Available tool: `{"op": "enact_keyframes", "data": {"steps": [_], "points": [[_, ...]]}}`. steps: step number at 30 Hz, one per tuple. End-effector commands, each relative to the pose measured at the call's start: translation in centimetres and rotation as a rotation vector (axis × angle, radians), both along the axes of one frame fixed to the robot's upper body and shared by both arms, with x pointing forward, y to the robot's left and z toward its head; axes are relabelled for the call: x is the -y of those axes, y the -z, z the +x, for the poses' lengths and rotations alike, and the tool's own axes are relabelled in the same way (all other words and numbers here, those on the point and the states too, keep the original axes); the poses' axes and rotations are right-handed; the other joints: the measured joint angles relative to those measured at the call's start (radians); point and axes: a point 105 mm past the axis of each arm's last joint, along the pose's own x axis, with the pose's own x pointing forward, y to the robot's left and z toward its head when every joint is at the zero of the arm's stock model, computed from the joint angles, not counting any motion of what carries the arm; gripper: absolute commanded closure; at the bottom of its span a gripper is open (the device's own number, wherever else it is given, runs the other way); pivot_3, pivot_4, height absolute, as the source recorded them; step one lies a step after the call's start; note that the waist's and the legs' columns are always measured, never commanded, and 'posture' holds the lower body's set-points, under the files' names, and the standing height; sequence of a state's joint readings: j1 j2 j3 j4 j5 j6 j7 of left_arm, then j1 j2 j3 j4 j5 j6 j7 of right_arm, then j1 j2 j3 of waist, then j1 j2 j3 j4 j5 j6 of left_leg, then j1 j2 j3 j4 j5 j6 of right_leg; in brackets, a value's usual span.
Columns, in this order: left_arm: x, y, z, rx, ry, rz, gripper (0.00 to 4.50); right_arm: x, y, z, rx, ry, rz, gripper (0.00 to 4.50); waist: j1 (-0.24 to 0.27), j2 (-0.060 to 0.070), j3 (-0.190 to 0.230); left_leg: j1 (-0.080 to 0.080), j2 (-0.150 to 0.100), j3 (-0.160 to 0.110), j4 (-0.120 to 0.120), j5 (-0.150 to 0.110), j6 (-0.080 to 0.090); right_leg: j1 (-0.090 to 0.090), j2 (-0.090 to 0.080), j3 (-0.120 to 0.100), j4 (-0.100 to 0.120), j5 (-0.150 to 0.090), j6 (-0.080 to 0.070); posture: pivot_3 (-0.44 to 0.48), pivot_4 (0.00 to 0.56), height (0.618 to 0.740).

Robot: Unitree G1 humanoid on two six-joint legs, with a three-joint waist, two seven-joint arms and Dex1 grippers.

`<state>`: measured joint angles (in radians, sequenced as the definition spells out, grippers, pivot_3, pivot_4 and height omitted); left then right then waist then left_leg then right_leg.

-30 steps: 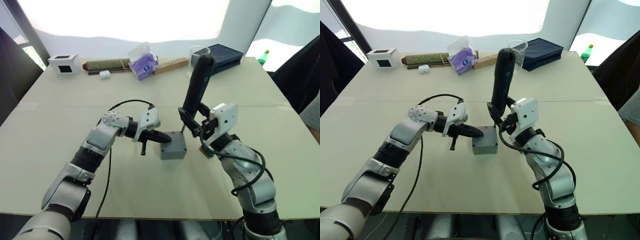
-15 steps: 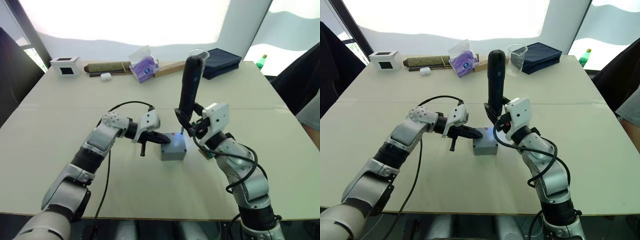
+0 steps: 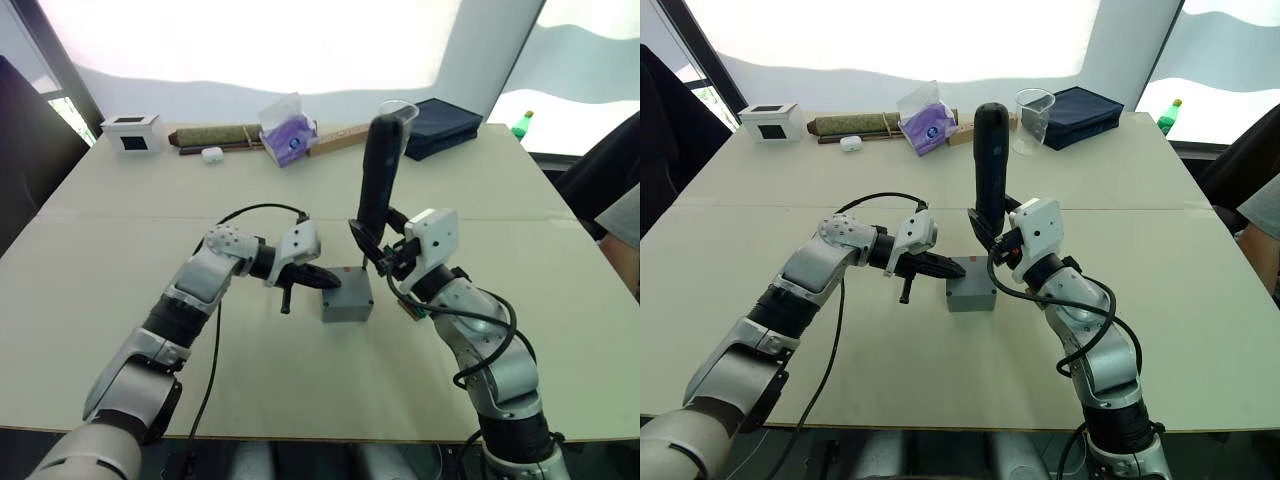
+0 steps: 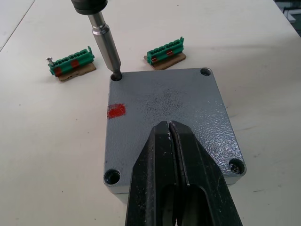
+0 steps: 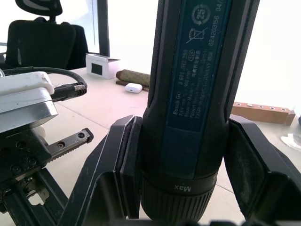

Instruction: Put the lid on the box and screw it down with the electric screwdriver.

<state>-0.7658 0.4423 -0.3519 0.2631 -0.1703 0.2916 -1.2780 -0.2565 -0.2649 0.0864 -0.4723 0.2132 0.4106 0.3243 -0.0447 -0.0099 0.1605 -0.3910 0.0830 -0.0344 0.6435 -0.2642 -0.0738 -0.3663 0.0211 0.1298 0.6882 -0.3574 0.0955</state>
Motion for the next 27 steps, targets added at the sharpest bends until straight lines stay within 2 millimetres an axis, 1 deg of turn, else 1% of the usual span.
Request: {"op": "enact_keyframes", "data": {"steps": [1,2,3,5,7,8,9,10,12,14,16,17,18,19,20,23,25,27], "points": [[-0.2,0.9,-0.1,-0.027,-0.011,0.023,4.50,0.8,-1.5,0.5,-0.013,0.014,-0.013,2.39,0.000,0.000,0.000,0.000,0.000,0.000,0.000,0.000,0.000,0.000,0.000,0.000,0.000,0.000,0.000,0.000,0.150,0.740],[0.0,0.4,-0.2,-0.044,-0.012,-0.016,4.50,1.1,-4.0,0.4,0.039,0.017,0.017,2.39,0.000,0.001,0.001,0.000,0.000,0.000,0.000,0.000,0.000,0.000,0.000,0.000,0.000,0.000,0.000,0.000,0.150,0.740],[0.1,-0.3,-0.2,-0.055,-0.010,-0.060,4.50,1.3,-5.9,0.2,0.074,0.013,0.027,2.39,0.000,0.002,0.002,-0.001,0.000,0.000,0.000,0.000,0.000,-0.001,0.000,0.000,0.000,0.000,0.000,0.000,0.150,0.740],[0.4,-2.0,-0.2,-0.083,-0.018,-0.156,4.50,1.7,-8.8,-0.4,0.121,-0.003,0.048,2.39,0.001,0.004,0.005,-0.005,0.000,0.000,0.000,0.000,0.000,-0.004,0.000,0.001,0.000,0.000,0.000,0.000,0.150,0.740],[-0.2,-4.4,0.8,-0.066,-0.058,-0.254,4.50,2.7,-12.8,-0.9,0.142,-0.016,0.125,2.39,0.002,0.007,0.008,-0.014,0.000,0.000,0.002,0.000,0.000,-0.013,0.000,0.000,0.002,0.000,0.001,0.000,0.150,0.740],[-0.4,-5.2,1.2,-0.050,-0.076,-0.286,4.50,3.1,-14.0,-1.1,0.135,-0.030,0.155,2.39,0.002,0.007,0.008,-0.022,0.000,0.000,0.003,0.001,-0.002,-0.022,-0.001,0.000,0.004,0.001,0.001,0.000,0.150,0.740],[-0.5,-5.8,1.6,-0.031,-0.096,-0.304,4.50,3.5,-14.7,-1.3,0.102,-0.049,0.176,2.39,0.004,0.007,0.009,-0.026,0.000,0.000,0.004,0.004,-0.007,-0.028,-0.001,0.000,0.007,0.001,0.001,0.000,0.150,0.740],[-0.5,-6.3,2.2,0.001,-0.128,-0.322,4.50,3.9,-14.9,-1.2,0.023,-0.073,0.189,2.39,0.005,0.007,0.009,-0.029,0.000,-0.001,0.004,0.006,-0.010,-0.031,-0.001,-0.001,0.009,0.001,0.000,0.000,0.150,0.740],[-0.4,-7.3,3.1,0.075,-0.177,-0.327,4.50,6.0,-15.7,-0.7,-0.112,-0.054,0.236,2.39,0.006,0.007,0.009,-0.030,0.000,-0.002,0.003,0.006,-0.009,-0.032,-0.001,-0.002,0.009,0.000,0.000,0.000,0.150,0.740],[-0.2,-7.6,3.2,0.081,-0.171,-0.324,4.50,7.6,-16.0,-0.6,-0.178,-0.017,0.261,2.39,0.005,0.007,0.009,-0.030,0.000,-0.001,0.002,0.006,-0.009,-0.032,-0.002,-0.002,0.009,0.000,-0.001,0.000,0.150,0.740],[0.0,-7.9,2.6,0.019,-0.119,-0.330,4.50,9.1,-15.8,-0.3,-0.223,0.045,0.258,2.39,0.006,0.007,0.009,-0.030,-0.001,0.000,0.002,0.005,-0.009,-0.032,-0.003,-0.002,0.009,0.000,-0.001,0.000,0.150,0.740],[0.2,-8.1,1.5,-0.027,-0.034,-0.328,4.50,11.3,-14.2,0.2,-0.305,0.145,0.213,2.39,0.006,0.007,0.009,-0.030,-0.001,0.000,0.002,0.005,-0.009,-0.032,-0.003,-0.002,0.008,0.000,-0.001,0.000,0.150,0.740],[0.2,-8.3,0.7,-0.056,0.026,-0.325,4.50,12.9,-13.0,0.4,-0.365,0.215,0.179,2.39,0.009,0.007,0.009,-0.030,-0.001,0.000,0.002,0.005,-0.008,-0.032,-0.003,-0.001,0.008,0.000,-0.001,0.000,0.150,0.740],[0.4,-8.1,-0.1,-0.079,0.077,-0.294,4.50,15.1,-10.4,0.4,-0.500,0.289,0.121,2.39,0.015,0.007,0.009,-0.032,-0.002,0.000,0.002,0.004,-0.006,-0.033,-0.003,-0.002,0.008,0.000,-0.001,0.000,0.150,0.740],[0.7,-7.9,-0.9,-0.079,0.126,-0.264,4.50,16.6,-8.2,-0.2,-0.617,0.306,0.085,2.39,0.022,0.007,0.009,-0.033,-0.002,0.000,0.002,0.003,-0.004,-0.033,-0.003,-0.002,0.006,0.000,-0.001,0.000,0.150,0.740],[1.0,-7.3,-2.2,-0.054,0.197,-0.198,4.50,18.5,-4.3,-2.3,-0.859,0.283,0.056,2.39,0.029,0.010,0.010,-0.035,-0.002,0.002,0.002,0.002,-0.003,-0.032,-0.003,-0.001,-0.001,0.000,-0.001,0.000,0.150,0.740],[1.0,-7.1,-2.6,-0.046,0.219,-0.179,4.50,19.2,-3.1,-3.1,-0.947,0.285,0.060,2.39,0.020,0.012,0.011,-0.034,-0.002,0.004,0.003,0.002,-0.003,-0.032,-0.003,0.002,-0.001,0.000,0.000,0.000,0.150,0.740],[1.1,-6.9,-3.2,-0.047,0.252,-0.153,4.50,19.9,-1.1,-4.0,-1.075,0.279,0.085,2.39,0.008,0.016,0.013,-0.034,-0.001,0.004,0.003,0.001,-0.001,-0.033,-0.001,0.004,-0.001,0.000,0.000,0.000,0.150,0.740]]}}
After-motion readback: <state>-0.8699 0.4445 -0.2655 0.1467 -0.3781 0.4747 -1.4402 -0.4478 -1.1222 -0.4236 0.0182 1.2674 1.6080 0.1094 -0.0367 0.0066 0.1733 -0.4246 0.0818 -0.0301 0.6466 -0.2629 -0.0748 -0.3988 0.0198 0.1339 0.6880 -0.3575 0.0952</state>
